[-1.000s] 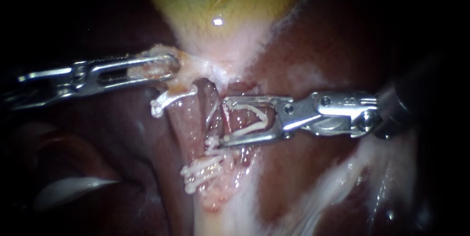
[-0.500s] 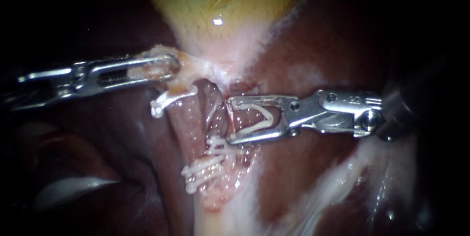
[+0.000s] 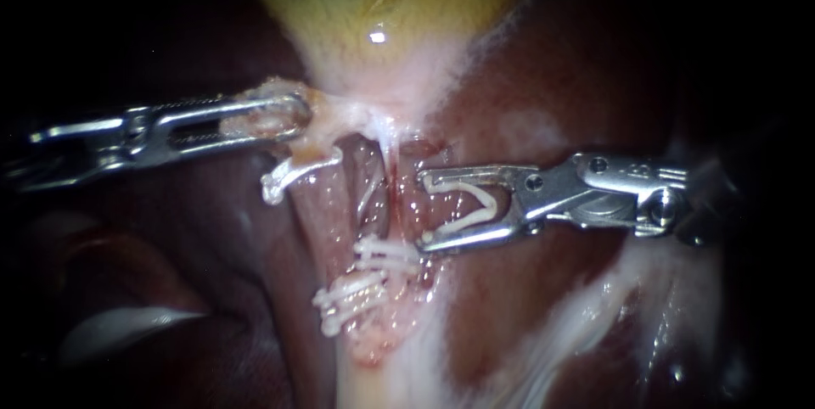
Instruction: Clipping third clip right tube
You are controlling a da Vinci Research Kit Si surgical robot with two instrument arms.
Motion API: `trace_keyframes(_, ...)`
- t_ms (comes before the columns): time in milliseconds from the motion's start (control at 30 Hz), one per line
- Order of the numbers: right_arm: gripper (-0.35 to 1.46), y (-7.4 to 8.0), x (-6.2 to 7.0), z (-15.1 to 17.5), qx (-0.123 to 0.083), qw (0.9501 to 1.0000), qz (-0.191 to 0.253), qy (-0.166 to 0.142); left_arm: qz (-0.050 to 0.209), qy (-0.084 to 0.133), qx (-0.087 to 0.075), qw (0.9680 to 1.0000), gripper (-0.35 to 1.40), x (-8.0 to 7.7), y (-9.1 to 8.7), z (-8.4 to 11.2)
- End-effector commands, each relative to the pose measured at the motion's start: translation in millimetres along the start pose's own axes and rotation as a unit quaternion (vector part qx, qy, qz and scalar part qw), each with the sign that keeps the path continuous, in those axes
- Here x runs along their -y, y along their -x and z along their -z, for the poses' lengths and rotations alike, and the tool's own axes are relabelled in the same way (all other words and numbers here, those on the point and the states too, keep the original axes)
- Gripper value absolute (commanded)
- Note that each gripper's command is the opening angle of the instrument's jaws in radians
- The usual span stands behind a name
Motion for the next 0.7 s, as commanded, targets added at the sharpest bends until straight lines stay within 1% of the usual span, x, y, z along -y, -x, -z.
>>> trace_keyframes(33, 0.49, -0.1, 0.0, -0.3, 0.000, 1.0000, -0.001, 0.000, 0.000, 0.000, 0.000, 1.0000, -0.35, 0.0, 0.0, 0.0)
trace_keyframes(333, 0.49, -0.4, -0.5, -1.8, -0.004, 0.9996, -0.028, 0.006, 0.000, 0.000, 0.000, 1.0000, -0.35, 0.1, 0.0, -0.1)
trace_keyframes(533, 0.49, -0.5, -0.9, -2.6, -0.005, 0.9995, -0.032, 0.009, 0.000, 0.000, 0.000, 1.0000, -0.35, 0.2, 0.1, 0.0)
trace_keyframes(700, 0.49, -0.2, -1.2, -3.3, -0.007, 0.9994, -0.034, 0.011, 0.000, 0.001, 0.000, 1.0000, -0.35, 0.3, 0.1, 0.0)
